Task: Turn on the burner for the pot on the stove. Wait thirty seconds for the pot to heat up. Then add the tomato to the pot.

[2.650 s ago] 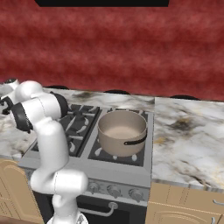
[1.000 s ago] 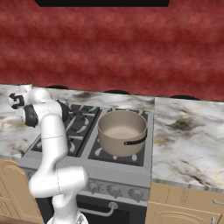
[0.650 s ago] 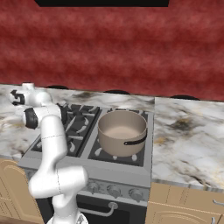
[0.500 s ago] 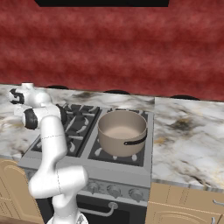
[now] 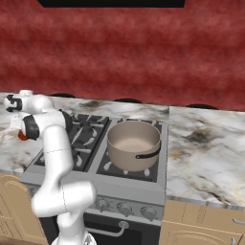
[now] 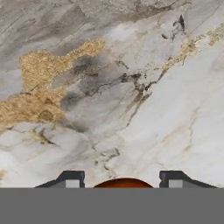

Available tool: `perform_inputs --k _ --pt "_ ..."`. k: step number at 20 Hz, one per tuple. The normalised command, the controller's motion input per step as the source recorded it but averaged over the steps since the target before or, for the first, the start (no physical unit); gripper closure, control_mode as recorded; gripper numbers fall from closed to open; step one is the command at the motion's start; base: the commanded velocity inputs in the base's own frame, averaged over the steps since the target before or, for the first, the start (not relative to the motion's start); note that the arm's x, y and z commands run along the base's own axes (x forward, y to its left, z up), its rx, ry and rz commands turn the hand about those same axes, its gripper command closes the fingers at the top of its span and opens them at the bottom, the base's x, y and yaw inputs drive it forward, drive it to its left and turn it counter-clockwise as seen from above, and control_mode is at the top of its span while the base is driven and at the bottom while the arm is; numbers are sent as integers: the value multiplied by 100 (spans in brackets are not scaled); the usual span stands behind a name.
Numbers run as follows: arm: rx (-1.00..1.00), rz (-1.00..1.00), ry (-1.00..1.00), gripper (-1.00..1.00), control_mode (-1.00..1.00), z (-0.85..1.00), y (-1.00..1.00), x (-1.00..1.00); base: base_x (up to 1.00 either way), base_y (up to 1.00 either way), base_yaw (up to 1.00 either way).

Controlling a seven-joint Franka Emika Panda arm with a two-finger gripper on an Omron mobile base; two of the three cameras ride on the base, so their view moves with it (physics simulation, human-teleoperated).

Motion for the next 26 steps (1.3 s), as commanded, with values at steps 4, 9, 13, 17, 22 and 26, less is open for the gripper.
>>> perform_inputs --k 4,9,13,17,22,26 --pt "-1 0 -40 100 -100 59 -70 -12 0 0 0" --pt "-5 0 -51 100 -100 57 -81 -17 0 0 0" --pt "3 0 -27 100 -100 87 -98 -12 0 0 0" --pt "11 -4 0 100 -100 100 -91 -11 0 0 0" --pt "9 -6 0 100 -100 100 -93 -10 0 0 0" --pt "13 -11 4 100 -100 100 -84 -8 0 0 0"
